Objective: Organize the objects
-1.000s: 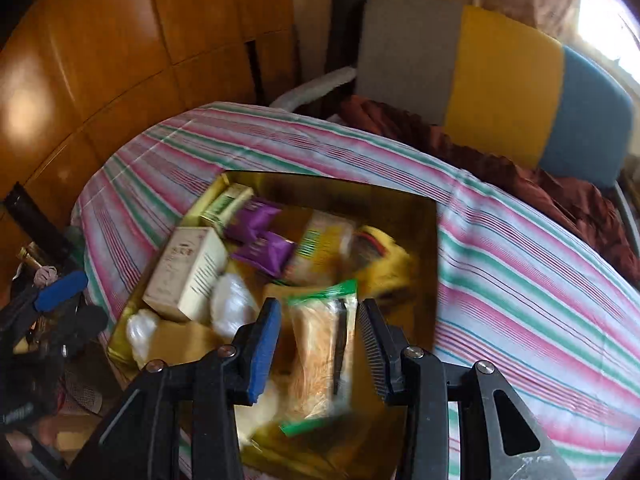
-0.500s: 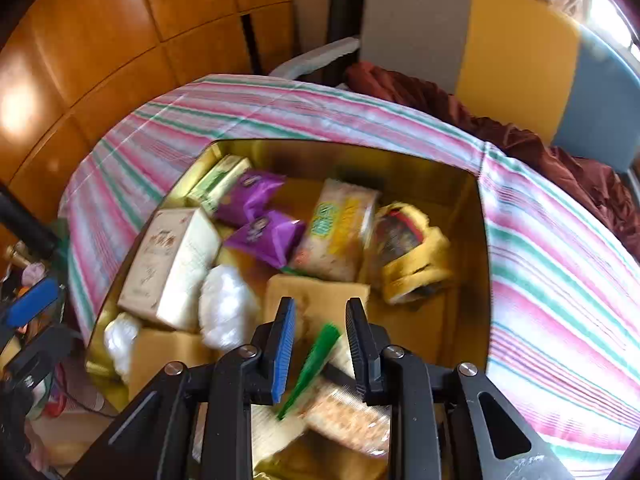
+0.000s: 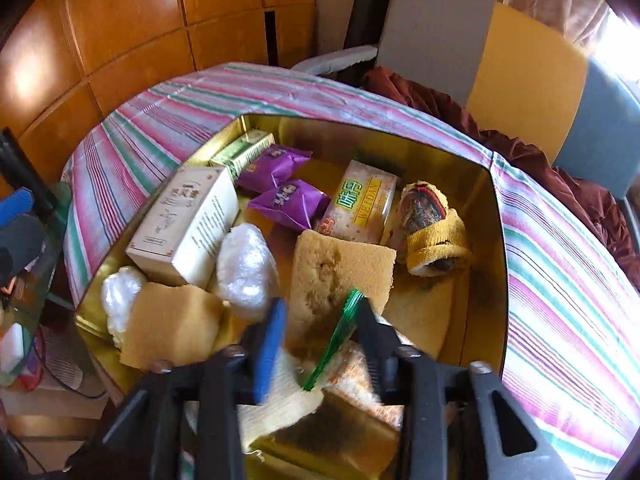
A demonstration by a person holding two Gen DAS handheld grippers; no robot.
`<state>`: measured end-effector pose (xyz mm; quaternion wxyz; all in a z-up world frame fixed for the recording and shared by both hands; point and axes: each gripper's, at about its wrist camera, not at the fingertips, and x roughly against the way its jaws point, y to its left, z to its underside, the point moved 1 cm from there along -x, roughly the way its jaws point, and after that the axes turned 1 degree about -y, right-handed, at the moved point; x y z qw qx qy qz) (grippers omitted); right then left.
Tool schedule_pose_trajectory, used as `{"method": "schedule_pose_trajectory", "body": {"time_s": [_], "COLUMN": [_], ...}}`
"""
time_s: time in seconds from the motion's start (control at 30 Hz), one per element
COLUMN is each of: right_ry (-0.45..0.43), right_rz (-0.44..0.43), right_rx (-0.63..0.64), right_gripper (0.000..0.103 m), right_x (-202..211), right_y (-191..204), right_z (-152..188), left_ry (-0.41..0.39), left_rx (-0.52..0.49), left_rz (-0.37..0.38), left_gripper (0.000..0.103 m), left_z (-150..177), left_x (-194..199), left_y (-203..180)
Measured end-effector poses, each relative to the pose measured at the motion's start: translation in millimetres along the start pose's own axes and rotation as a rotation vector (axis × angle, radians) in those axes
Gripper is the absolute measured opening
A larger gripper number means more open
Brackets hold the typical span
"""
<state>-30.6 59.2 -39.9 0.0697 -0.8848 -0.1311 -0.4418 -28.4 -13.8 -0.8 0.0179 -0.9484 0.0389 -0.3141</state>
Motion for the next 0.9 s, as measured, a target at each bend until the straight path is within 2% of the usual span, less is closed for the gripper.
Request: {"method": "schedule_pose_trajectory", "body": {"time_s": [0.07, 0.13, 0.2, 0.47, 0.57, 0.7, 0.9], "right_ry": [-0.042, -0.081, -0.109, -0.18, -0.181, -0.18, -0.187], "right_rz": [0.008, 0.021, 0.035, 0.083, 0.085, 0.086, 0.091], "right_rx": [-0.018, -0.052, -0.086, -0.192, -0.194, -0.193, -0.202], "right_gripper": [0.059, 0.071, 0.075, 0.079, 0.079, 0.079, 0.079], "right_x": [9.7, 19.7, 27.9, 59.1, 63.9, 65.9, 69.6], "right_y": [-0.4, -3.2, -5.9, -14.3, -13.9, -13.2, -14.1], "right_z": [2.1, 5.3, 9.0, 36.2, 44.9, 52.2, 57.5], "left_ry": [-0.006, -0.014, -0.029, -0.092, -0.084, -0.104, -0.092], "left_rx": [-0.017, -0.03, -0.033, -0.03, -0.021, -0.021, -0.013], "left_rz": [-0.019, -0.05, -0.086, -0.098, -0.068, -0.056, -0.044], "left_gripper": [0.072, 0.072, 0.072, 0.072, 0.072, 0.06, 0.058], "left_z": [0.7, 2.0, 3.0, 6.6, 7.2, 10.8, 11.1], "left_x": [2.6, 5.0, 8.1, 27.2, 28.4, 30.5, 31.0], "left_y": [-4.1, -9.0, -13.9, -27.4, -30.6, -33.7, -33.7]}}
